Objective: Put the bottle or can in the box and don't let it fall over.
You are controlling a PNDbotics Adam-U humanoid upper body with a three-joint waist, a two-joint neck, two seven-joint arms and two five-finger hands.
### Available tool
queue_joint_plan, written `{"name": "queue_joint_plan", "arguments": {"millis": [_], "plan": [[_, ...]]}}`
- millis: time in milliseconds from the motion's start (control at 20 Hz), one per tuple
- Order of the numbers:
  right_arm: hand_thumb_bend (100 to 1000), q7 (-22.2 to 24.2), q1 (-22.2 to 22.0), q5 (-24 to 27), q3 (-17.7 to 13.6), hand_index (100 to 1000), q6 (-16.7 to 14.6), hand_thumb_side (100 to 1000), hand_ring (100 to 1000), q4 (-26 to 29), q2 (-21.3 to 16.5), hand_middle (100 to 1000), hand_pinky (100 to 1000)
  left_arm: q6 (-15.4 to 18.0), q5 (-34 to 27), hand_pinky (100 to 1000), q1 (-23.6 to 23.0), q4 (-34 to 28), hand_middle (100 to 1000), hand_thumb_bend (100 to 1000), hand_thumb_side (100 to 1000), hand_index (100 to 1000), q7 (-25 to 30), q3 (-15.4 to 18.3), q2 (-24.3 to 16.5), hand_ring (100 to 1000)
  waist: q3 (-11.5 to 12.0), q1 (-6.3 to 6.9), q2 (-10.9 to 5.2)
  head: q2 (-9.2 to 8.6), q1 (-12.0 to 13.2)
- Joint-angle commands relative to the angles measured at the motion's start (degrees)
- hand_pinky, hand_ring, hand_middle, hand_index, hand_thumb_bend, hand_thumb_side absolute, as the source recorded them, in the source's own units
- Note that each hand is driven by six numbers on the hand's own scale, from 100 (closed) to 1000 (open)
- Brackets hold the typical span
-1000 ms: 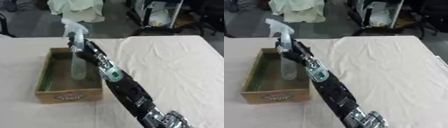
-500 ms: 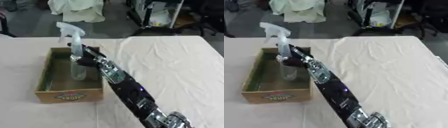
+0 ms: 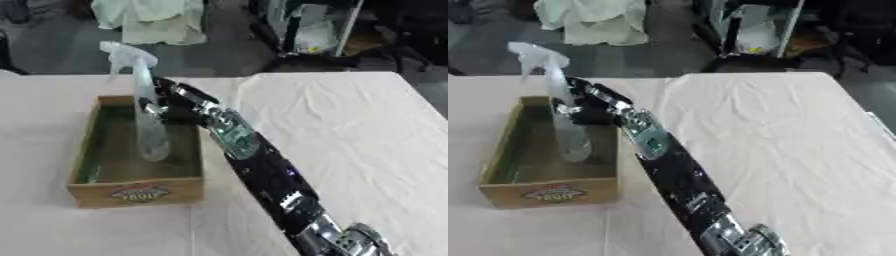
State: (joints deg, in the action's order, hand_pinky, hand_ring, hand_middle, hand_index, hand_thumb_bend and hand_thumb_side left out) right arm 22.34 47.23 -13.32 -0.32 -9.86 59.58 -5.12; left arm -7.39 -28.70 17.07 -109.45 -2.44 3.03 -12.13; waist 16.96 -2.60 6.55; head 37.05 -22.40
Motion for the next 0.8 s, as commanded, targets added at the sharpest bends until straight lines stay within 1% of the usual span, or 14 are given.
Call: {"name": "queue_joint_plan", "arguments": {"millis": [50,550,800], "plan": [[100,0.7,0.6,0.2,-0.7,1000,0.6,470,1000,2.3,-1.7,1000,962,0.2,0.3,1000,0.2,-0.5,1000,216,821,826,0.3,0.1,-1.4,1000,-0.2,0.30,-1.18,-0.39,0.2],[100,1.1,-0.9,2.0,-1.3,1000,1.6,470,1000,4.5,-3.7,1000,959,0.6,1.0,1000,-0.9,-0.4,1000,208,823,826,0.5,0.2,-2.4,1000,-1.8,0.17,-1.55,-0.36,0.3],[100,0.4,-2.9,4.9,-1.8,998,2.2,470,998,6.9,-6.2,1000,945,1.1,1.7,1000,-1.7,-0.3,1000,203,825,826,0.7,0.4,-3.1,1000,-3.1,-0.03,-1.84,-0.68,0.0]]}}
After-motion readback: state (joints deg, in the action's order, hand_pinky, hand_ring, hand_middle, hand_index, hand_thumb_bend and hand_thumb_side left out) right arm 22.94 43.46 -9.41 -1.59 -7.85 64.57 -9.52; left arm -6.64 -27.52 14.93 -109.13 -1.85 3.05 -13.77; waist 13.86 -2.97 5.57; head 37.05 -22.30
